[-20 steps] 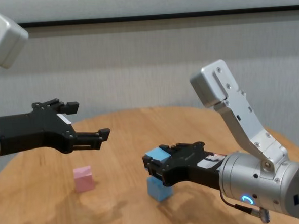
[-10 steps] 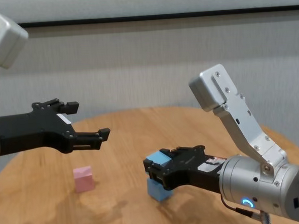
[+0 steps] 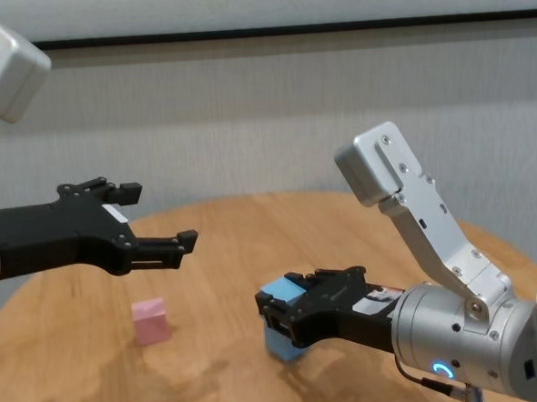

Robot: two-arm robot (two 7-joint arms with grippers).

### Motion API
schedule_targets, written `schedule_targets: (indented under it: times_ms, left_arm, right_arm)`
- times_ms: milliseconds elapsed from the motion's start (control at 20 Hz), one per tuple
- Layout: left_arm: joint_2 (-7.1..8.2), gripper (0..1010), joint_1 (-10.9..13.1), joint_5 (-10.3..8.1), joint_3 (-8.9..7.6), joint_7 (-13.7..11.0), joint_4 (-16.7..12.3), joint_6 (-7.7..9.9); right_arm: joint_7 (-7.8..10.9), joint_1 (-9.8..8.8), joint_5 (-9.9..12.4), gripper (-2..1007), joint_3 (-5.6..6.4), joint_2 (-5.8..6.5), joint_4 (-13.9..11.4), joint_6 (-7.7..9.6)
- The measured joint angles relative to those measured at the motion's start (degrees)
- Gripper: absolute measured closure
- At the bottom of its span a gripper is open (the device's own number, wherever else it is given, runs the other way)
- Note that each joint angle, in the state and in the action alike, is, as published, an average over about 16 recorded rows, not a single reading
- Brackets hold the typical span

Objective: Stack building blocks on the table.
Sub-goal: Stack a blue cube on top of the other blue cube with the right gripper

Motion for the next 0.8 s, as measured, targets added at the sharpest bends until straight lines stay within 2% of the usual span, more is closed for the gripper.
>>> schedule_targets:
  times_ms: [800]
  left_arm:
    - [0.00, 8, 0.0, 0.00, 0.00, 0.0, 0.0, 0.00]
  right_arm:
    - [-0.27, 0.14, -0.4, 605, -0.03, -0.05, 0.4, 0.08]
